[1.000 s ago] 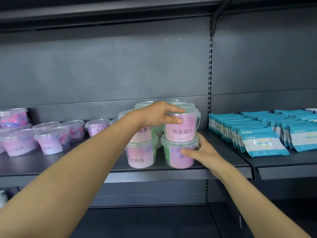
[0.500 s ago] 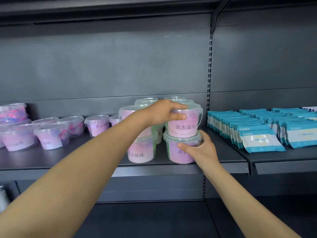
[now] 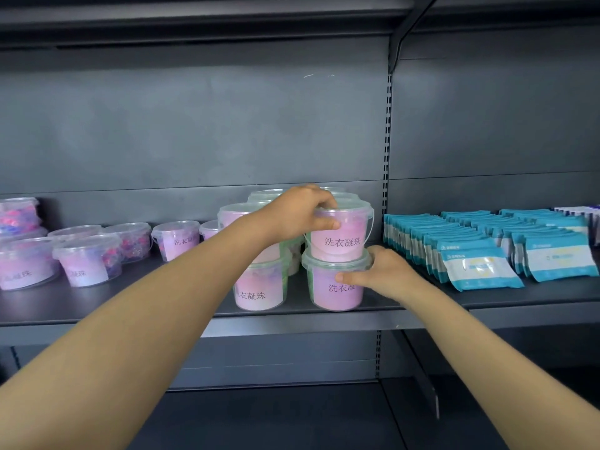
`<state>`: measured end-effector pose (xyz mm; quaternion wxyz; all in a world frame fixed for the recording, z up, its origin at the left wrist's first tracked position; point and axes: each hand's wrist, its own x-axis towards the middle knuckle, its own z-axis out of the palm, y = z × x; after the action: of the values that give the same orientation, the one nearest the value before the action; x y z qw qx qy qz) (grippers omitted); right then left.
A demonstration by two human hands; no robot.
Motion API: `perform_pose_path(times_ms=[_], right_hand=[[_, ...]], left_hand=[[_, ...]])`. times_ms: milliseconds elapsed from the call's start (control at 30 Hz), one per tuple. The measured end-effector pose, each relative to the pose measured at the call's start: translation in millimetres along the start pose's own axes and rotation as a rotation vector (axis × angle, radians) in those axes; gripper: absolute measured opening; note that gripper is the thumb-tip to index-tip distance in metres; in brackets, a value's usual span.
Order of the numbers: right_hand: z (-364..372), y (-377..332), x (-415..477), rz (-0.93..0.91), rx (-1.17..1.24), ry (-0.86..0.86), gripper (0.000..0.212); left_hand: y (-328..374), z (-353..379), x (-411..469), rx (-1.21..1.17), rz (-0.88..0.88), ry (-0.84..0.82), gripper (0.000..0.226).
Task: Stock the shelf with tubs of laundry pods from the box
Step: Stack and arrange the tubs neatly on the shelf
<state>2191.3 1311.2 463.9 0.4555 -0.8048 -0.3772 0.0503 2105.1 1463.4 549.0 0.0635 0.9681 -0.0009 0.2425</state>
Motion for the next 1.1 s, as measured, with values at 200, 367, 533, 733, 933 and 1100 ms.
perform_pose_path(times_ms=[200,367,533,733,933,1100], right_hand=[[-35.7,-20.6,-7.3,0.04,-0.454,-0.008,0.07],[-65.4,-52.4,-11.6,-0.03,-0.694,0.036,0.065],[-76.5,-87.9,8.1,-0.172,-0.85,0.056,0.059],[-59.0,-123.7,48.5,-0.32,-0.897,0.038,0.051],[-29.5,-132.9,115.1,-0.313,-0.648,-0.148,0.042],[-6.9,-132.4,165.1,-0.258,-0.553,-0.292,0.043]], left_hand=[[-8.2,-28.0,-16.9,0.14,0.013,0.029,0.036],[-26.7,-64.5,-32.5,0.192,-0.062,0.116,0.028],[-61.7,-86.4,-37.4,0.221,-0.193,0.149,0.029],[-107.6,-86.2,-30.5,0.166,-0.3,0.151,0.027],[-163.4,-57.8,-23.8,-0.173,-0.372,0.086,0.019],[-200.5,-15.6,-13.9,-0.436,-0.385,-0.063,0.04]])
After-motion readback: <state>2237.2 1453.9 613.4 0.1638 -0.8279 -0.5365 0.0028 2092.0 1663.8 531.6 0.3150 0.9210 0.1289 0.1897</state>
